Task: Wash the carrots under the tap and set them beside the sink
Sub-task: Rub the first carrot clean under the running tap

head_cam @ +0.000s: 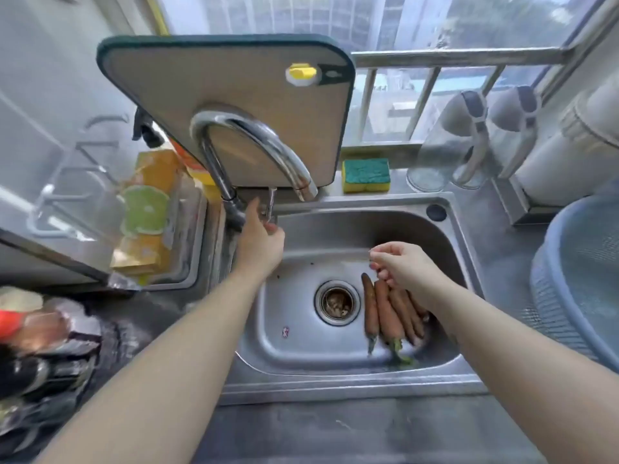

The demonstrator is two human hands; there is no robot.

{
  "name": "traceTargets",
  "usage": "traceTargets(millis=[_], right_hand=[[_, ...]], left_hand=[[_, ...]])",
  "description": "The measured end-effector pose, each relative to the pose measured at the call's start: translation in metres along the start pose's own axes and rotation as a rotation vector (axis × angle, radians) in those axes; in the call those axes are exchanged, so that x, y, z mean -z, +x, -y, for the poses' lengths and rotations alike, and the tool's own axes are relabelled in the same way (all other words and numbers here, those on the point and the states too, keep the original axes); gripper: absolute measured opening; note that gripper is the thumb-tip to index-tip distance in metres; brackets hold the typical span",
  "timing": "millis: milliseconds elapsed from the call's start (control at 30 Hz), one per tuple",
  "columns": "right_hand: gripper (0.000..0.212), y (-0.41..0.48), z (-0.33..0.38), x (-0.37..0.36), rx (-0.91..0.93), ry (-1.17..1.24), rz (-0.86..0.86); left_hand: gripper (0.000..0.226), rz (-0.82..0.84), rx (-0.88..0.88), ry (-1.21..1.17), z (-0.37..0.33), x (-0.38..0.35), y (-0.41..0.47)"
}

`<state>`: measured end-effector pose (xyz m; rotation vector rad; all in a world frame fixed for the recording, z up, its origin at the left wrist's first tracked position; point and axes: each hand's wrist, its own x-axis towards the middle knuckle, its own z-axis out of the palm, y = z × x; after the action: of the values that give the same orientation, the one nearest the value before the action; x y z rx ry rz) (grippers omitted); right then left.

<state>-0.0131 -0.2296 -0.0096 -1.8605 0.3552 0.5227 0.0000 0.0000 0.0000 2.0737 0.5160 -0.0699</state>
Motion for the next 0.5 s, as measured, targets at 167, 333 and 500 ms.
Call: traceTargets(millis=[167,333,500], right_hand=[[0.011,0.004,0.006,-0.004,-0.024,0.023,-0.019],[0.009,0.006,0.007,0.000,-0.024,0.009,-0.032],[0.009,0.007,0.004,0.002,-0.038,0.016,-0.043]], left_hand=[[0.040,0.137,-0.075,0.104,-0.007,0.007,0.023],[0.026,0.081,-0.229,0.279,-0.009,0.009,0.025],[0.023,0.098,-0.336,0.436,-0.002,0.009,0.023]])
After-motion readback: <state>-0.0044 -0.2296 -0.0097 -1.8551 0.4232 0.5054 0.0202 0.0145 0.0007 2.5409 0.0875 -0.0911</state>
